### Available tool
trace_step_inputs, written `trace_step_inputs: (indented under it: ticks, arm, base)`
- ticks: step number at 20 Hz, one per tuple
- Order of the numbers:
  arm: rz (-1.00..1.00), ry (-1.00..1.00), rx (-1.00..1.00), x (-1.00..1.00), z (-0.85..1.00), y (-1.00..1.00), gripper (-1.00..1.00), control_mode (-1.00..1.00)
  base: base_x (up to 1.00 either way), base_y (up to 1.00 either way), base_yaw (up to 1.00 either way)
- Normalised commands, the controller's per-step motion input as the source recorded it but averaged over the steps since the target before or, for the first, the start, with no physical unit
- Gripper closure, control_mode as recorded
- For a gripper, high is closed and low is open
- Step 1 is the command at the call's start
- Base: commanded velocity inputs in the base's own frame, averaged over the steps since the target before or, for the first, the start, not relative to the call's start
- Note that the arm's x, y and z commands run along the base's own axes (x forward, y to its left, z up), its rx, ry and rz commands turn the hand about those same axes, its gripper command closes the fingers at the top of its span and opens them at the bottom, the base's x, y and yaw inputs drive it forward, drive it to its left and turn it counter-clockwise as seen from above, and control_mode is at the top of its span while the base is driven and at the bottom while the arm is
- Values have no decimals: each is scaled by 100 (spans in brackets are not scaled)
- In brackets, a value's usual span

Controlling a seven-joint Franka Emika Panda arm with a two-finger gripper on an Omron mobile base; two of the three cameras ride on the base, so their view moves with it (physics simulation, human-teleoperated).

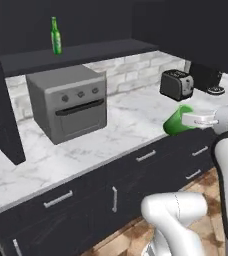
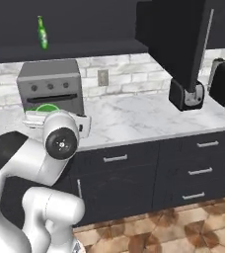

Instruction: Open the cabinet directly in front. Then move the beer and the cup to the dining counter with the candle on it.

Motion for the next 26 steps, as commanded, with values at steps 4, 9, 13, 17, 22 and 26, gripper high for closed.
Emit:
trace_step_inputs:
  ticks: [4,9,13,17,22,26]
  arm:
    - [0,0,0,0,0,0,100,100]
    - [0,0,0,0,0,0,100,100]
    - [0,0,0,0,0,0,100,100]
    - [0,0,0,0,0,0,100,100]
    - [0,0,0,0,0,0,100,100]
    - [0,0,0,0,0,0,100,100]
  base:
    - [-13,17,-96]
    - [-12,15,-97]
    - [-16,14,-98]
    - [0,9,-100]
    - [0,13,-99]
    - [0,20,-97]
